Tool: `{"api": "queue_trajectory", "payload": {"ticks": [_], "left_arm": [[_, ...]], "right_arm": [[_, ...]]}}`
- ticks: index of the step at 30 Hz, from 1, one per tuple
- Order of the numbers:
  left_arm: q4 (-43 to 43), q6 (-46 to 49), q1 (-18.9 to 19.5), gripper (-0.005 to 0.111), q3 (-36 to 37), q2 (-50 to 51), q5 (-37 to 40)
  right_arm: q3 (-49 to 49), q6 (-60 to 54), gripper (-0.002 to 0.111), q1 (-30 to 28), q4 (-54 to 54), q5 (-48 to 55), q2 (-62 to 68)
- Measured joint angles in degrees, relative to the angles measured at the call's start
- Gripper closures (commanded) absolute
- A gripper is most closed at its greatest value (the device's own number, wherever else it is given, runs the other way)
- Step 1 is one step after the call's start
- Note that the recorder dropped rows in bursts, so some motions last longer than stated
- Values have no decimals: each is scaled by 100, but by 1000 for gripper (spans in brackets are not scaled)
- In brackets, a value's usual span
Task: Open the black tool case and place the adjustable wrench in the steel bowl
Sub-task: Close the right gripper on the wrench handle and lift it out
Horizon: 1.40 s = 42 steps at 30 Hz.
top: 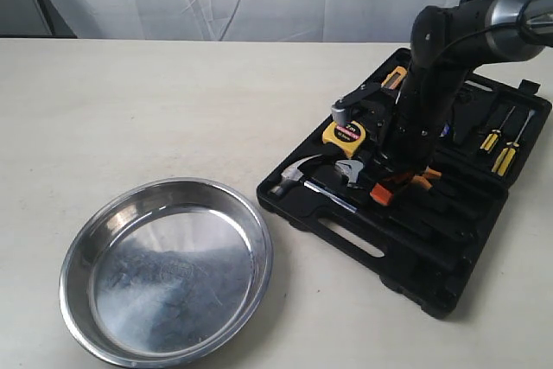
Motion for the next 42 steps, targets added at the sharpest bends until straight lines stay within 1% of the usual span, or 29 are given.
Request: {"api": "queue_trajectory", "payload": {"ticks": [2,3,15,29,33,37,39,42], "left_arm": [[0,0,0,107,0,0,0],[0,0,0,107,0,0,0],[0,0,0,107,0,0,0],[0,0,0,107,0,0,0],[0,0,0,107,0,0,0],[0,0,0,107,0,0,0],[0,0,0,107,0,0,0],[0,0,0,107,0,0,0]], "right_arm": [[0,-36,105,94,-121,0,45],[0,-59,108,136,-168,0,54],[1,-13,108,152,-200,134,-14],[97,85,108,152,-159,394,-879],[97,83,108,152,214,394,-985],[97,-127,108,186,998,409,-1126],[97,-176,108,301,1209,409,-1180],[65,-238,108,644,1323,325,-1202]]}}
